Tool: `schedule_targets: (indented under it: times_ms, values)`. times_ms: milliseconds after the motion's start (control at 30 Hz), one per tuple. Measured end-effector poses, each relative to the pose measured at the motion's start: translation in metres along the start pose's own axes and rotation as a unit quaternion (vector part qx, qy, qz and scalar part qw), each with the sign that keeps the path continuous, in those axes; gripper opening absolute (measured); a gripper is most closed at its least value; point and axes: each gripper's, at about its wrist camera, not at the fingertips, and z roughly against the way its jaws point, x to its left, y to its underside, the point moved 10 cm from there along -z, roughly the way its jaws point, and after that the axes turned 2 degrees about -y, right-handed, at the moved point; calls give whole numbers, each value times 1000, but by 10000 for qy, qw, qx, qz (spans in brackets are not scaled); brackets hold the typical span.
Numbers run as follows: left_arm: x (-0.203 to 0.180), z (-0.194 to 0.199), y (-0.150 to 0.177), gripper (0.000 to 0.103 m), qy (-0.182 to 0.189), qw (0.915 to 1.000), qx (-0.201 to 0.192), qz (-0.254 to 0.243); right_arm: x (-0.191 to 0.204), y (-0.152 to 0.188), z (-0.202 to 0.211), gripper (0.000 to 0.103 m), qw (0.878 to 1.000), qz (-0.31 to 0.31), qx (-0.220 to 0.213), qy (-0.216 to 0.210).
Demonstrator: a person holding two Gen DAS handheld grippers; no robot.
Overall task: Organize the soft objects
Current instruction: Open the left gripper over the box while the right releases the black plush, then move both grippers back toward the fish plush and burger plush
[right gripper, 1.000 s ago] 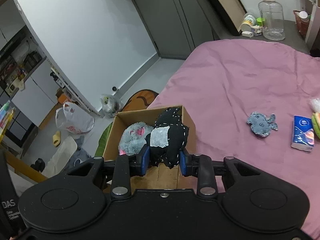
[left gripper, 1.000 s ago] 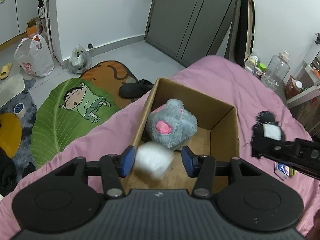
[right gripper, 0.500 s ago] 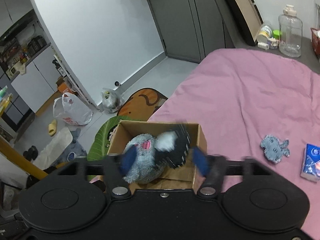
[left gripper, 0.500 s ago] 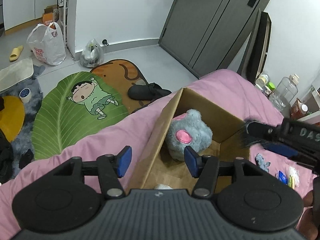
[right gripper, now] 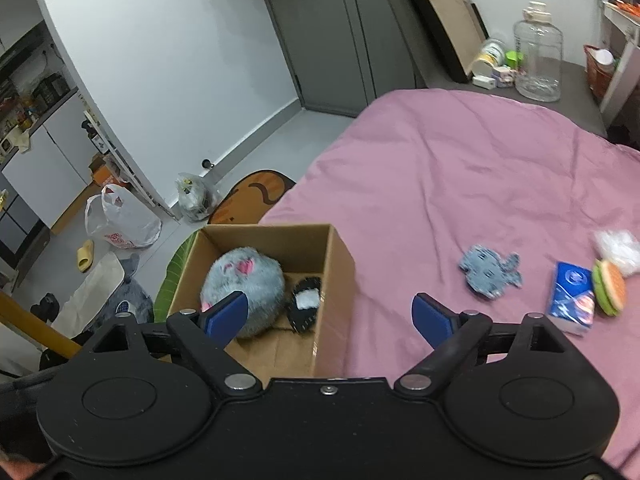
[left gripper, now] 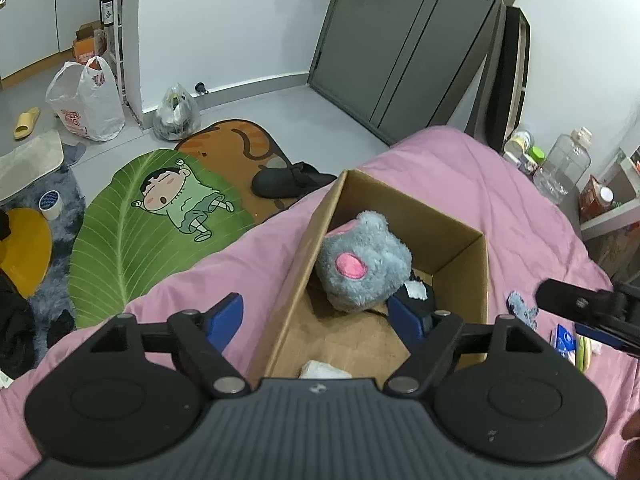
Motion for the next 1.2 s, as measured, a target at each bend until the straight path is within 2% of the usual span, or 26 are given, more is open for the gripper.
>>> schedule_targets:
  times_ms: [100, 200, 267, 367, 600, 733, 900, 1200]
  values:
    - [-6, 11, -2, 80, -54, 10000, 16, 34, -6, 3, 17, 96, 10000, 0, -14, 17]
    - [-14, 23, -2, 87, -90, 10000, 38, -7, -14, 4, 35, 98, 9999, -135, -10, -32]
    - [-20, 30, -1, 88, -76, 9999, 110, 28, -20, 2, 47, 99, 9998, -177, -39, -56]
    - [-28, 43, -1, 92, -60, 9999, 108, 55, -28, -5, 65, 103, 9994, -237, -246, -41]
    - [-51, 67, -2, 103, 25, 10000, 19, -94, -51, -14, 93, 103, 9974, -302, -650, 56]
    - [-64, 75, 0, 103, 100, 9997, -48, -227, -65, -13, 103, 103, 9952, -409, -886, 32]
    - [-82, 82, 4, 103, 174, 9989, -144, -420, -79, -11, 112, 103, 9946, -145, -1007, 182]
    - [-112, 89, 10, 103, 449, 9965, -104, -700, -102, -1, 122, 103, 9965, -62, -828, -3]
